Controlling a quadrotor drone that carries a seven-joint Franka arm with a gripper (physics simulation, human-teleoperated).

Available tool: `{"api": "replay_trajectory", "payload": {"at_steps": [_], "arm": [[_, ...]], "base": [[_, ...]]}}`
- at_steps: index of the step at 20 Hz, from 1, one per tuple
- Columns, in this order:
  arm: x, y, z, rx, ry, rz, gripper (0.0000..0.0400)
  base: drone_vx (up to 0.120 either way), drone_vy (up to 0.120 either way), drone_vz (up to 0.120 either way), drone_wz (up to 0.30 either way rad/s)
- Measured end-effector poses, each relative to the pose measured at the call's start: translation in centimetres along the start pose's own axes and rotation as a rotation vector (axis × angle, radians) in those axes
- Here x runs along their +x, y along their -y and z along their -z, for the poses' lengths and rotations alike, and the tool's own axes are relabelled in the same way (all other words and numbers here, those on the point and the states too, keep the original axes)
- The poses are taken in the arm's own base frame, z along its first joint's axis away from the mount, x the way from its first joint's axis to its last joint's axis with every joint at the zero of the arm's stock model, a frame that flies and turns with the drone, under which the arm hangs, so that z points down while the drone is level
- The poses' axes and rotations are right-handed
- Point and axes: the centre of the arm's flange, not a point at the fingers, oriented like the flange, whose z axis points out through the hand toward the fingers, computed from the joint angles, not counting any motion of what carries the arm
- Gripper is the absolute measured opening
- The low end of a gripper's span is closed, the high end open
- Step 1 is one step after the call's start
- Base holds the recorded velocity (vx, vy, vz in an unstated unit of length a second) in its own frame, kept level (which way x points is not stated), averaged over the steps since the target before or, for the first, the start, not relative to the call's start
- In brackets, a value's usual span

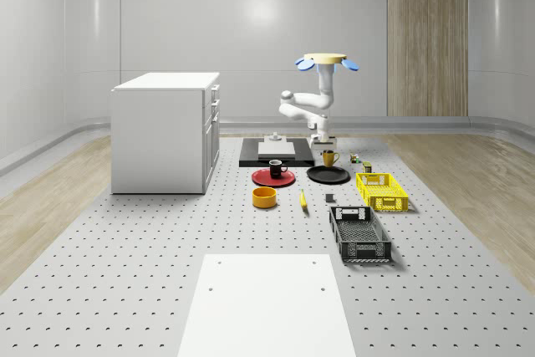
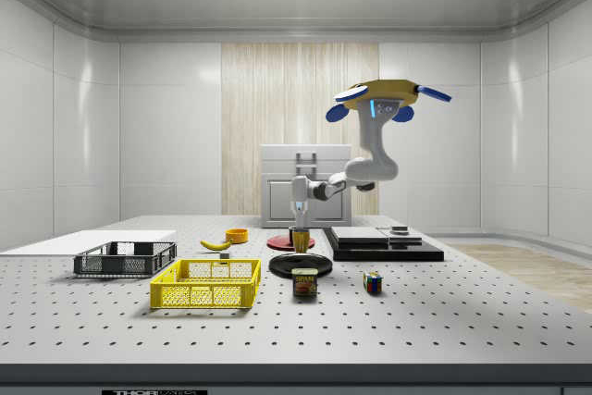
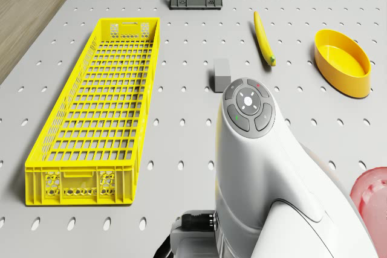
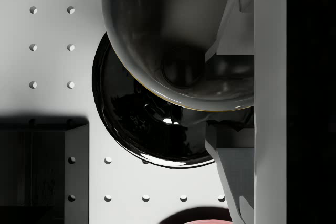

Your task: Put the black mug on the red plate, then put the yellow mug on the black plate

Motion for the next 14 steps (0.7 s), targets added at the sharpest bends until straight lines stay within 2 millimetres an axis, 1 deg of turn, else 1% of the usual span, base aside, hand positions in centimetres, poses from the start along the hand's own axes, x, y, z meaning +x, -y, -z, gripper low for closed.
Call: {"api": "replay_trajectory", "payload": {"at_steps": [4,14], "arm": [[0.0,0.0,-1.1,0.000,0.000,0.000,0.0108],[0.0,0.0,-4.9,0.000,0.000,0.000,0.0108]], "base": [[0.000,0.000,0.000,0.000],[0.000,0.000,0.000,0.000]]}}
